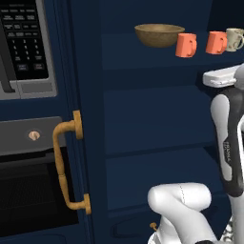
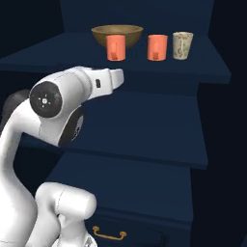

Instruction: Gather all objects into one cabinet and sort the glasses and bowls to opposite sides.

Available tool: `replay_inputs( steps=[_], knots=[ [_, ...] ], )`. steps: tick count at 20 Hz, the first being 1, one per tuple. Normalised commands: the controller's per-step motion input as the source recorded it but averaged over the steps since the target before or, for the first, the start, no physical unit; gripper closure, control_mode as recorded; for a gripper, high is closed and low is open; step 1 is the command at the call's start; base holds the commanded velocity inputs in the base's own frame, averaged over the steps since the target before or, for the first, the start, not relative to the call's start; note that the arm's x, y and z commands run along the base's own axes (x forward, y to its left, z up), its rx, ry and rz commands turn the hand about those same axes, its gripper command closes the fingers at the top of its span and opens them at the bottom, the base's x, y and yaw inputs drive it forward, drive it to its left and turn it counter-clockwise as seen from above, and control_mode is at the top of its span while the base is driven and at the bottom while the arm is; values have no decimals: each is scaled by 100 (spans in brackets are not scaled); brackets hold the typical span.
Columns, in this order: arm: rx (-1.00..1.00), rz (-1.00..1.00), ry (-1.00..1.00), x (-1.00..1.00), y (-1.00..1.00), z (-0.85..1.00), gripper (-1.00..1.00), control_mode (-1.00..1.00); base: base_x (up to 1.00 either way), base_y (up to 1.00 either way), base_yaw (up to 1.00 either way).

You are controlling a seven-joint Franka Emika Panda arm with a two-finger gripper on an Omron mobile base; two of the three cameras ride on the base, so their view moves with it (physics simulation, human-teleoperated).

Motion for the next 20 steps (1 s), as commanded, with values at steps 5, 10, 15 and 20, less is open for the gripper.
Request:
replay_inputs(
  steps=[5, 10, 15, 20],
  knots=[
    [0, 0, 1, -98, 0, 42, -100, -100, 0, 0, 0],
    [0, -1, 4, -44, 31, 10, -100, -100, 0, 0, 0],
    [0, -4, 1, 0, 68, -2, -100, -100, 0, 0, 0],
    [-5, -11, -10, 18, 0, -27, -100, -100, 0, 0, 0]
  ],
)
